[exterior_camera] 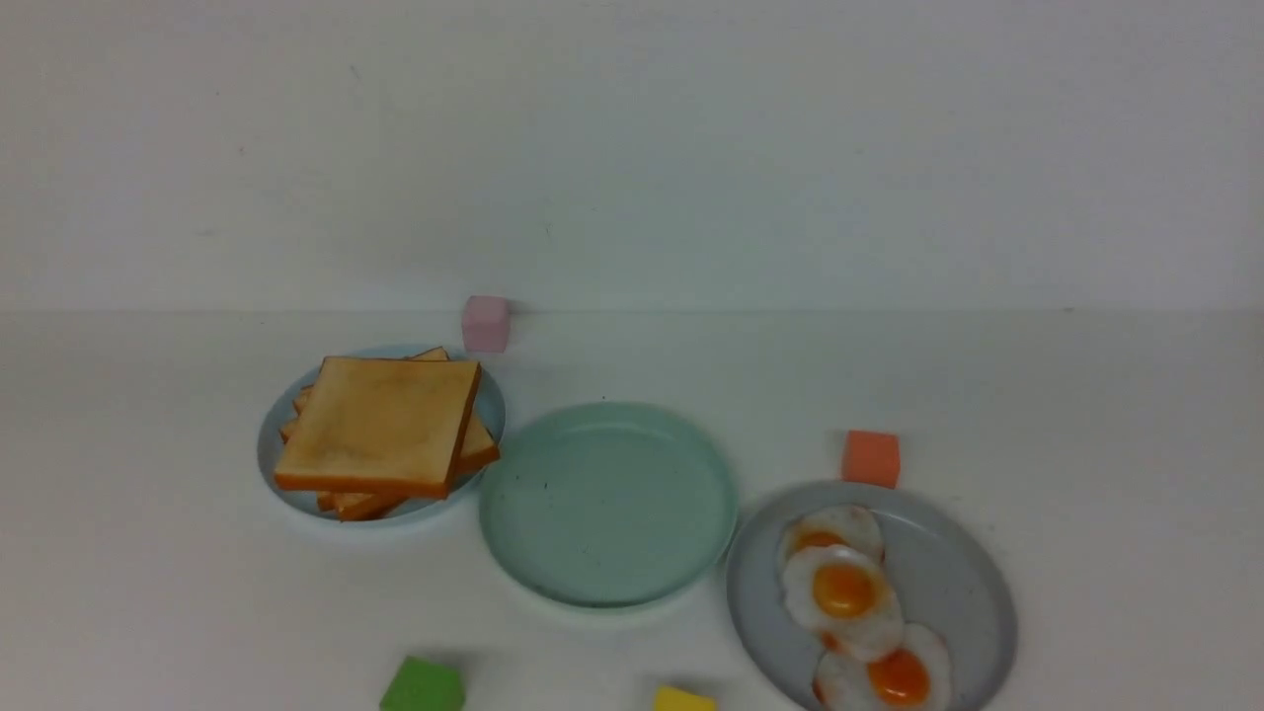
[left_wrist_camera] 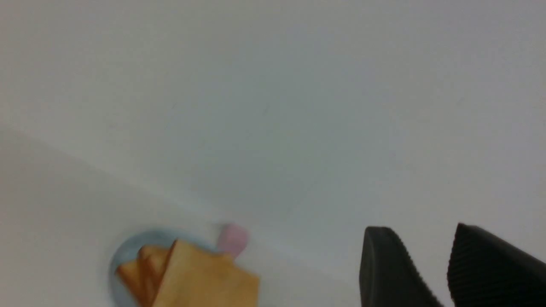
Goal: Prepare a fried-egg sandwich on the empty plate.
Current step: Use the left arm to grab a slice of bread
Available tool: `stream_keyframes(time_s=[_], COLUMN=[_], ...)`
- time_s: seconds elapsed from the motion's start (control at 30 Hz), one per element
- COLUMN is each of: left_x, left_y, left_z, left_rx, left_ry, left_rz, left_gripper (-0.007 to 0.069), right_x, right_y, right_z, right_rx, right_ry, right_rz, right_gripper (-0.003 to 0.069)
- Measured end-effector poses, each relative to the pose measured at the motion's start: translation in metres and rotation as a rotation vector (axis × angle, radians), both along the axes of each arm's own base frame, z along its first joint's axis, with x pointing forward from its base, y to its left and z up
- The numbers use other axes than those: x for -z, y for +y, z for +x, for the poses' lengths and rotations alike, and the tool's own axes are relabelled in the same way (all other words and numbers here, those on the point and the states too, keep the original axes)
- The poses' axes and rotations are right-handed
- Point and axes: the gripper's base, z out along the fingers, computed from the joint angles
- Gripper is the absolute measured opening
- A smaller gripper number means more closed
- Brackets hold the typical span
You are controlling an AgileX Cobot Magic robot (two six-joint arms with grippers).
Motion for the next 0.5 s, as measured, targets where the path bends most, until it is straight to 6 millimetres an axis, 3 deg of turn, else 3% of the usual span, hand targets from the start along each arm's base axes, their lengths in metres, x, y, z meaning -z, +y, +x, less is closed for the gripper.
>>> stream_keyframes(time_s=[0.17,0.3,0.37,0.5], left_x=[0.038,0.063,0.075,0.080], left_y=[-0.003,-0.008,-0.011,-0.013], left_z=[0.037,0.064,0.084,0.119], left_rx=[0.007,0.018,0.032,0.070], left_ry=[0.249,0.463,0.595,0.741], left_rz=[-0.024,-0.093,-0.104,-0.071], left_gripper=[0.0238,0.0238,0.0238,0.0238], right_x=[0.036,0.057,0.063,0.067], right_y=[0.020,0.039,0.045,0.050], right_z=[0.010,0.008,0.007,0.005], right_rx=[-0.168,-0.350,-0.425,-0.482], right_ry=[0.197,0.390,0.462,0.515], right_rz=[0.125,0.106,0.084,0.076], right_gripper=[0.0241,0.0241,0.0241,0.0242])
